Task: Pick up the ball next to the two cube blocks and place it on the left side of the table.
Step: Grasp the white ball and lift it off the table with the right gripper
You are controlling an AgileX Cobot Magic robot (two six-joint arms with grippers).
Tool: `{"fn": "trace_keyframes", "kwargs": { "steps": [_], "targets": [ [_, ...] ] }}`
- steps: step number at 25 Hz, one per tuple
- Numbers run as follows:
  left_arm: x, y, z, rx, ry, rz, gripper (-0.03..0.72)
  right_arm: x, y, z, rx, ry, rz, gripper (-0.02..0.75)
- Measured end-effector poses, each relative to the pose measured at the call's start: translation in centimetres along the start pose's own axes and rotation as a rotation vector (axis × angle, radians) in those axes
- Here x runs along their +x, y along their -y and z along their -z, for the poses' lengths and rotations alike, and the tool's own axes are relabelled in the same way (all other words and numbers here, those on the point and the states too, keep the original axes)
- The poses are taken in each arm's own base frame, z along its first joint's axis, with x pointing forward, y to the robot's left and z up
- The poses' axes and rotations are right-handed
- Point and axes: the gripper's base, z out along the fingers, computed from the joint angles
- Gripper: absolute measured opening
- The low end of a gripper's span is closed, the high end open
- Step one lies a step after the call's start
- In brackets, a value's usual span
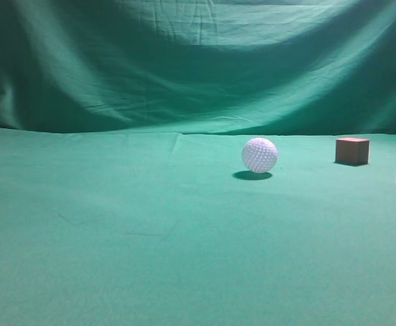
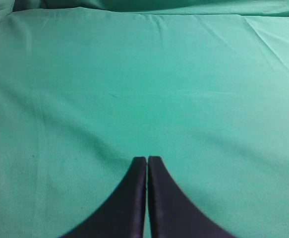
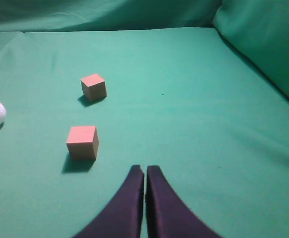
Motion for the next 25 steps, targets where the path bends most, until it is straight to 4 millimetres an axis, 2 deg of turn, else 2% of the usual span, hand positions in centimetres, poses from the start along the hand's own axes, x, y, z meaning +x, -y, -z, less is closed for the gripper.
{"fn": "trace_keyframes", "kwargs": {
  "steps": [17, 21, 23, 25],
  "targets": [
    [0.0, 0.0, 0.0, 0.0, 0.0, 0.0, 0.0, 0.0, 0.0, 0.0, 0.0, -0.001, 0.0, 0.0],
    [0.0, 0.0, 0.0, 0.0, 0.0, 0.0, 0.0, -0.1, 0.1, 0.0, 0.014, 0.016, 0.09, 0.0],
    [0.0, 0.0, 0.0, 0.0, 0.0, 0.0, 0.0, -0.8, 0.0, 0.0, -0.001, 0.093, 0.064, 0.0],
    [0.0, 0.0, 0.0, 0.0, 0.0, 0.0, 0.0, -1.9, -0.3, 0.2, -0.038, 0.22, -0.034, 0.0]
  ]
}}
